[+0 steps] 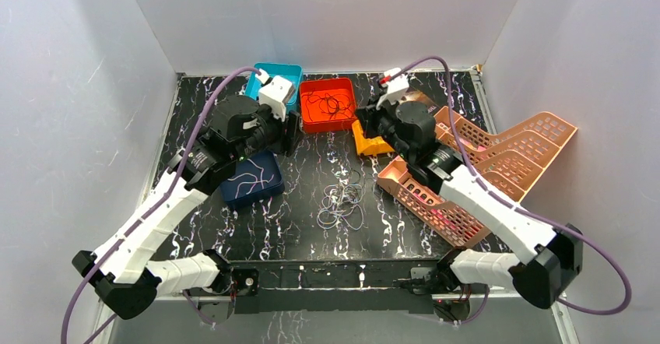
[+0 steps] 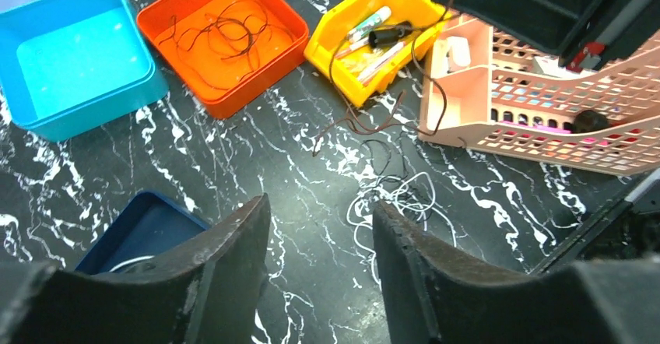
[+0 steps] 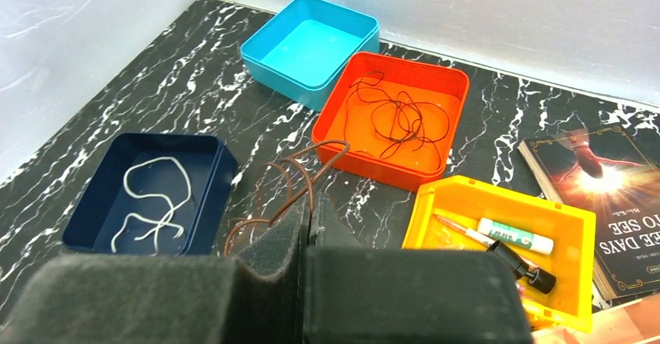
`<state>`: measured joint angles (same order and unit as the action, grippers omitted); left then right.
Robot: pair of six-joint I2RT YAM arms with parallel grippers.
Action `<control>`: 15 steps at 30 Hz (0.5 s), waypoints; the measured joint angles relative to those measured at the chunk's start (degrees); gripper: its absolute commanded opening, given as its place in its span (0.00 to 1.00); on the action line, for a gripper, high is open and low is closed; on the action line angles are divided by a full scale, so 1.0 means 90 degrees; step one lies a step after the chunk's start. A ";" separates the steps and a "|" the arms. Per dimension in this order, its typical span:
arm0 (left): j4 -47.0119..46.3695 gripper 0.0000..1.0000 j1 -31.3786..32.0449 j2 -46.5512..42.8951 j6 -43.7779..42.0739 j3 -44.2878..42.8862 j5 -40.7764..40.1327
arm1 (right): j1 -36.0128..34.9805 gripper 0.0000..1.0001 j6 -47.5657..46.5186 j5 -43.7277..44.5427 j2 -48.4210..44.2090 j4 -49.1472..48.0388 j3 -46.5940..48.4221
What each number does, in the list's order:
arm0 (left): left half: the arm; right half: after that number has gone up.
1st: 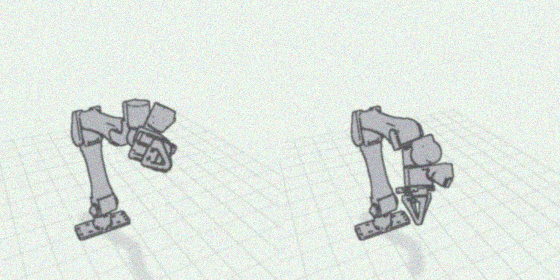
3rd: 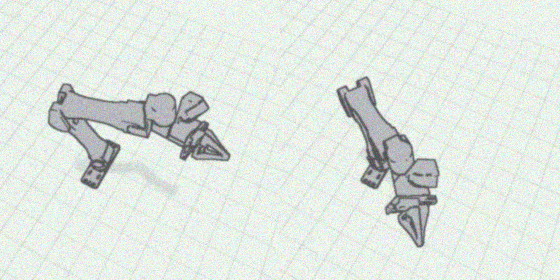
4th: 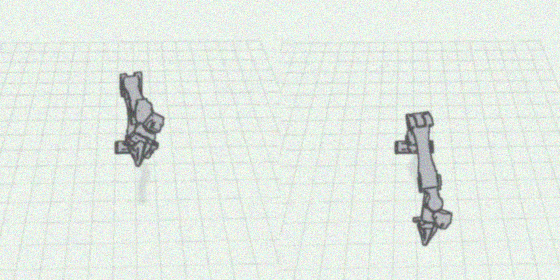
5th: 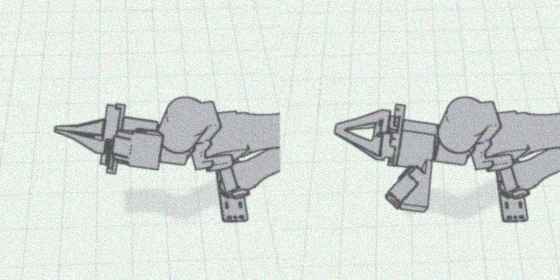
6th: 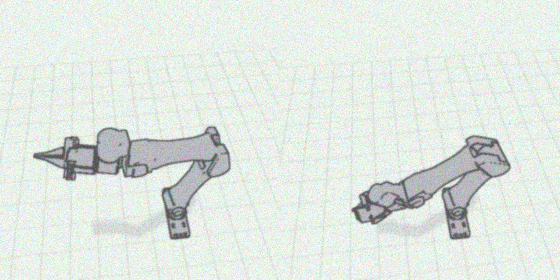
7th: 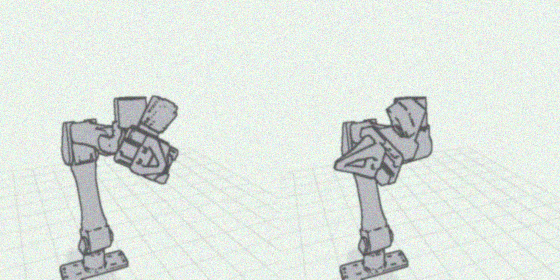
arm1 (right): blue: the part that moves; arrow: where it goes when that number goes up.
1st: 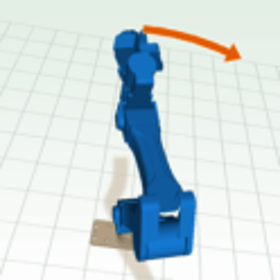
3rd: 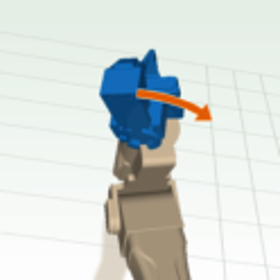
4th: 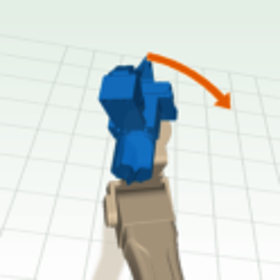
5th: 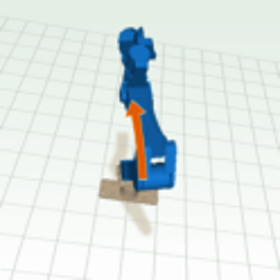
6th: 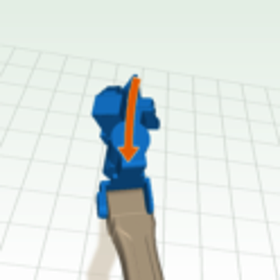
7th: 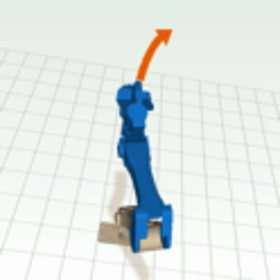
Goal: Untangle the cables
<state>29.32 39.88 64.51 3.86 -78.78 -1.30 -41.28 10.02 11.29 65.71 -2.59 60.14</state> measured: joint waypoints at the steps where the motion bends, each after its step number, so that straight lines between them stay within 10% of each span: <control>1: 0.0002 0.55 0.0000 -0.0024 0.0022 0.0061 -0.0090 | 0.0000 0.00 0.0002 0.0063 0.0131 0.0005 0.0102; 15: 0.0126 0.70 0.0000 -0.0423 0.0622 0.1399 -0.1676 | 0.0532 0.00 0.0034 0.0036 0.2948 -0.0168 0.2157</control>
<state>30.46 39.88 60.71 9.45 -66.19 -16.38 -36.49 10.33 11.62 92.25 -4.10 79.55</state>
